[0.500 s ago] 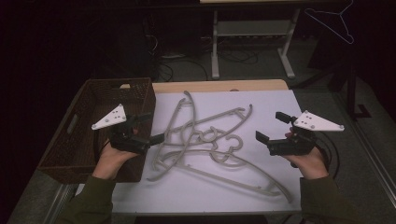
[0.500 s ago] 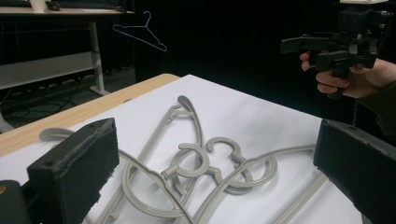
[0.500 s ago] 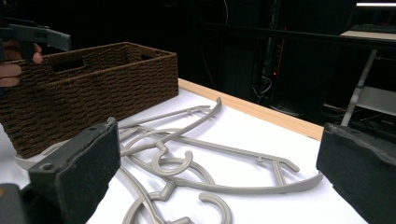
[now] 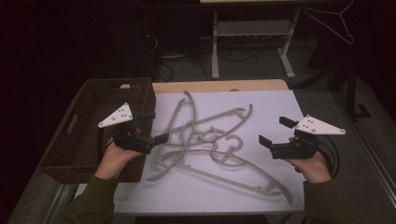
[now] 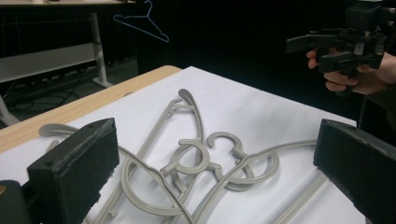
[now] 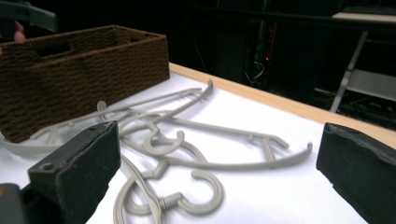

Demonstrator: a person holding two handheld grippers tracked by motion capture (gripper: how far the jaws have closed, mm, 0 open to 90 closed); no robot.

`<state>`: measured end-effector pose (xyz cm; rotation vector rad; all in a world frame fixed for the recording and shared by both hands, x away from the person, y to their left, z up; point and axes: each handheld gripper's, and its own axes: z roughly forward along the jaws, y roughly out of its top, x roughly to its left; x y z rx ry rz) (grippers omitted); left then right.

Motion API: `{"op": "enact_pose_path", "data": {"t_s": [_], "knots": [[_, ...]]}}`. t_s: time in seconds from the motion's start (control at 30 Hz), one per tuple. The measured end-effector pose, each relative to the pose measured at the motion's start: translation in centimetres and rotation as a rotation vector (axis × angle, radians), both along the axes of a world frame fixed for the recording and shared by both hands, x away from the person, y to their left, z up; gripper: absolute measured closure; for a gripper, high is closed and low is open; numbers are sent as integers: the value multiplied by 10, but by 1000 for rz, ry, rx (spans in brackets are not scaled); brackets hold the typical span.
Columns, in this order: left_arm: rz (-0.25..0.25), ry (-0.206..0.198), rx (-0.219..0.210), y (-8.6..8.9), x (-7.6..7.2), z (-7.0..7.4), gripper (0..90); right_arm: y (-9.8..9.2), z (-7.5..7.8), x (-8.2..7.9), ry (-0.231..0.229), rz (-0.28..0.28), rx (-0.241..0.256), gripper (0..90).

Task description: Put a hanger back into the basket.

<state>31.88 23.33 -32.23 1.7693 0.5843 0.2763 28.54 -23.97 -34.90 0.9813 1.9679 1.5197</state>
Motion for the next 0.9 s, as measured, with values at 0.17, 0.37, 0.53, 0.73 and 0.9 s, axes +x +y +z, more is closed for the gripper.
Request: {"op": "enact_pose_path", "data": {"t_s": [0.17,0.37,0.53,0.73,0.9], "knots": [[11,15,42,-13,1,0,0,-5,-16,-5,36,-7,-27,0],[16,25,78,-25,4,-2,0,-11,-28,-8,57,-22,-36,0],[8,33,117,-38,7,-6,0,-15,-33,-11,71,-35,-37,0],[7,57,172,-51,12,-18,0,-18,-38,-13,82,-44,-41,0],[11,83,227,-59,15,-33,0,-17,-39,-12,83,-42,-40,0]]}}
